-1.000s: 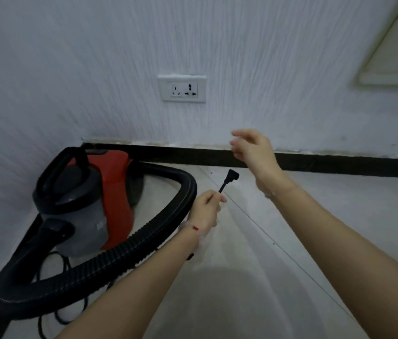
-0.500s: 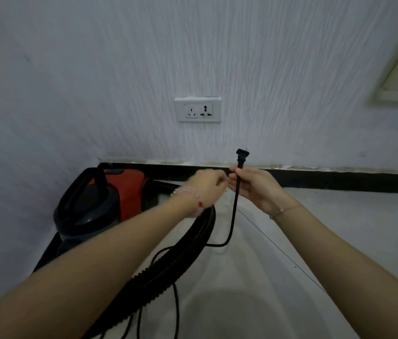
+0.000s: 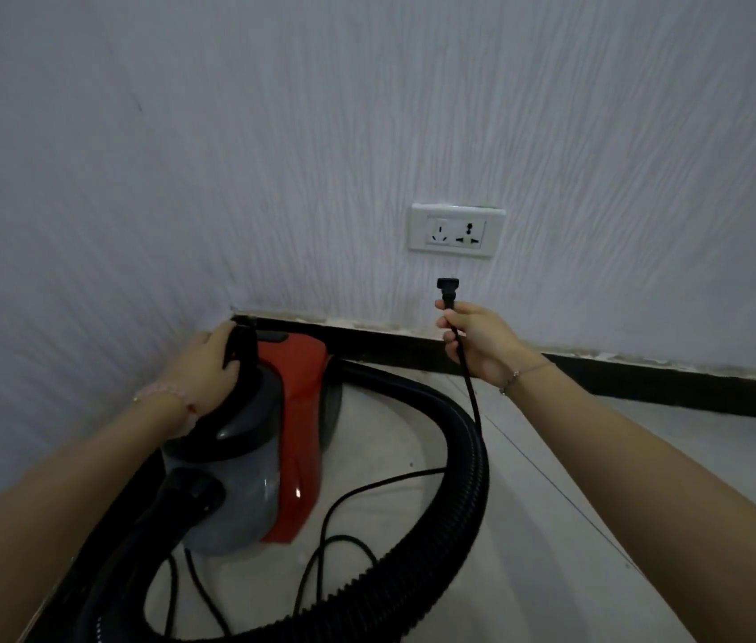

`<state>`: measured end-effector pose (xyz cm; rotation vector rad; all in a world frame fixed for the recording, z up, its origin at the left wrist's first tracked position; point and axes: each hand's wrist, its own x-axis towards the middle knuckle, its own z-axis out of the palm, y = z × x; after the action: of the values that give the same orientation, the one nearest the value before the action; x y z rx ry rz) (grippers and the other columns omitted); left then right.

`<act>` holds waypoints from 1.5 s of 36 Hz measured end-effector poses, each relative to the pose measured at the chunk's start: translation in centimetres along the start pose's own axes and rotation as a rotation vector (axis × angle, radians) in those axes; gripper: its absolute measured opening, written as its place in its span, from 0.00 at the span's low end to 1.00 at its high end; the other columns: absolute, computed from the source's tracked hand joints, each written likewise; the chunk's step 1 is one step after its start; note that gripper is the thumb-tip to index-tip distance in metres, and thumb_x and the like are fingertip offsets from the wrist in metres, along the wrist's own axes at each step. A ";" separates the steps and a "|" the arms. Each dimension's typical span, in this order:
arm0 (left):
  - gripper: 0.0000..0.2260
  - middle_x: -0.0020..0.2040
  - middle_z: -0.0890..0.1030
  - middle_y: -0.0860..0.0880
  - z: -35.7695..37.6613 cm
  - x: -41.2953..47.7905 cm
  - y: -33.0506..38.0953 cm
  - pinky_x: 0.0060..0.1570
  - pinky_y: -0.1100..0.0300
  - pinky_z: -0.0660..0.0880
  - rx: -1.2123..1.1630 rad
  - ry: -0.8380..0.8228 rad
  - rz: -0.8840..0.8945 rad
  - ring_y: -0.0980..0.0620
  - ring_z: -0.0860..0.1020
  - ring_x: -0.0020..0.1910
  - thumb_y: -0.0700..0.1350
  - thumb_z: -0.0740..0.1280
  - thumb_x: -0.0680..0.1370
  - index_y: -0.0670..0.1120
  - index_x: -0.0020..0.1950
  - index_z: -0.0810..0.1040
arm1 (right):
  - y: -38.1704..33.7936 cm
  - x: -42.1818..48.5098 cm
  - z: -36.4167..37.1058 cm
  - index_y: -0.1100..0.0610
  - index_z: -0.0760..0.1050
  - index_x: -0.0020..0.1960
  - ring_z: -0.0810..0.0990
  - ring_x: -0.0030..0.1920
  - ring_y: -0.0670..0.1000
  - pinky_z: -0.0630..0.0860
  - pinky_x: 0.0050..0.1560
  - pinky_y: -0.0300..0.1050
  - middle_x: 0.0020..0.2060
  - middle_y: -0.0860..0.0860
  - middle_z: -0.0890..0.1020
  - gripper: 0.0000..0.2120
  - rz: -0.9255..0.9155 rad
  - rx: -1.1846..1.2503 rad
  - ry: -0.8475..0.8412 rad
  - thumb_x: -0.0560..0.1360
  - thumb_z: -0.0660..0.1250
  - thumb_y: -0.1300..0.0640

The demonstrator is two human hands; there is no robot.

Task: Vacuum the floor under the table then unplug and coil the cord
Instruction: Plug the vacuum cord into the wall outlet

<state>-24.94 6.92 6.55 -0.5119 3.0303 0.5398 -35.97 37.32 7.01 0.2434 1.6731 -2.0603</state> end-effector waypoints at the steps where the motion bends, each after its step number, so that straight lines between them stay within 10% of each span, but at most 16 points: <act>1: 0.25 0.67 0.70 0.36 0.2 0.1 -0.1 0.62 0.51 0.69 -0.014 0.029 0.005 0.37 0.72 0.64 0.39 0.62 0.78 0.43 0.74 0.61 | -0.1 0.3 0.2 0.59 0.72 0.59 0.68 0.29 0.44 0.67 0.26 0.33 0.35 0.50 0.72 0.09 0.002 0.020 0.015 0.81 0.57 0.61; 40: 0.22 0.68 0.73 0.44 0.1 -1.0 0.6 0.57 0.52 0.71 -0.173 0.119 -0.052 0.42 0.75 0.62 0.46 0.59 0.80 0.48 0.73 0.62 | -3.3 3.3 2.0 0.58 0.76 0.42 0.69 0.26 0.44 0.69 0.22 0.32 0.30 0.49 0.73 0.11 -0.117 0.119 0.351 0.80 0.60 0.57; 49: 0.10 0.38 0.78 0.43 -0.3 1.2 0.5 0.30 0.56 0.76 -0.542 -0.017 -0.282 0.47 0.74 0.29 0.44 0.62 0.79 0.42 0.58 0.72 | -4.7 3.9 2.0 0.61 0.76 0.41 0.74 0.22 0.44 0.75 0.25 0.34 0.28 0.52 0.76 0.11 -0.098 0.280 0.332 0.79 0.62 0.57; 54: 0.19 0.55 0.79 0.39 -0.5 0.1 1.2 0.49 0.52 0.75 -0.281 0.036 -0.290 0.39 0.78 0.51 0.51 0.60 0.79 0.43 0.66 0.69 | -5.6 4.5 2.3 0.61 0.76 0.40 0.77 0.26 0.46 0.76 0.25 0.34 0.30 0.54 0.79 0.08 -0.067 0.311 0.388 0.78 0.64 0.61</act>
<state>-25.43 7.81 7.41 -0.9612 2.8484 0.9468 -42.17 34.85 10.54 0.7390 1.5731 -2.4398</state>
